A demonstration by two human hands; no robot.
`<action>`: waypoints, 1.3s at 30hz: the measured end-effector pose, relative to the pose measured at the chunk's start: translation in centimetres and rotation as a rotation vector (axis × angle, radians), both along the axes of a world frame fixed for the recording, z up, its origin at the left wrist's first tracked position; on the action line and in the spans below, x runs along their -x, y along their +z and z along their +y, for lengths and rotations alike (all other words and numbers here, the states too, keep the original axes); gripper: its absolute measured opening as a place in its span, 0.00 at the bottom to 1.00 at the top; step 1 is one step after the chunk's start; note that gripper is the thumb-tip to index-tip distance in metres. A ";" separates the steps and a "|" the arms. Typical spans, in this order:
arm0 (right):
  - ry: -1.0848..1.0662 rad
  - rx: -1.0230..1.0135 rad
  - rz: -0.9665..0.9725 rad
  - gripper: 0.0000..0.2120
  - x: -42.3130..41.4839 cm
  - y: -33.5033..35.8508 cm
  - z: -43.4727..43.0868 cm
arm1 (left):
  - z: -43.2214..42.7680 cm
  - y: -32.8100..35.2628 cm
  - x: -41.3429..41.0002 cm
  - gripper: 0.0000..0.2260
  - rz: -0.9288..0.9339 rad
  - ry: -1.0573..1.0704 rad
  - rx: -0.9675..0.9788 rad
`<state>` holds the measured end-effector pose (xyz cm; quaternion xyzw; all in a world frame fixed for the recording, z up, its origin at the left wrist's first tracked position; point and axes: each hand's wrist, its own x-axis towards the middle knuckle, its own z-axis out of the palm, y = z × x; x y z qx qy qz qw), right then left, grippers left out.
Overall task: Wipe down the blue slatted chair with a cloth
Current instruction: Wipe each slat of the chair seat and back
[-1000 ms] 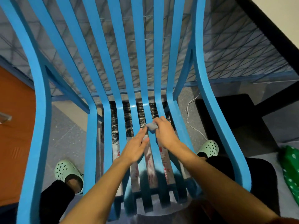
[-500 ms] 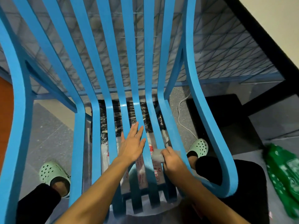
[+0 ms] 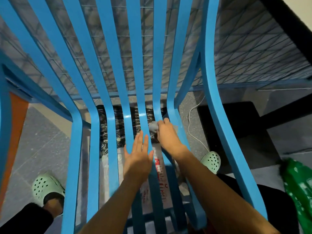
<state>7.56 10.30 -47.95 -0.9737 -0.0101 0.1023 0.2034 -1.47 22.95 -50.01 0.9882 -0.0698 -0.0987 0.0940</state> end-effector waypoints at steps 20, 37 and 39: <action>0.054 -0.254 -0.062 0.11 6.8 -0.5 -1.7 | 0.3 0.2 -0.1 0.24 -0.046 0.099 0.265; 0.005 -0.135 0.103 0.18 -6.0 1.9 -1.5 | 0.3 -0.7 -0.3 0.22 -0.018 0.154 0.269; -0.104 -0.247 -0.017 0.18 -6.9 4.0 -1.5 | 0.3 -0.6 -0.5 0.21 -0.011 0.164 0.262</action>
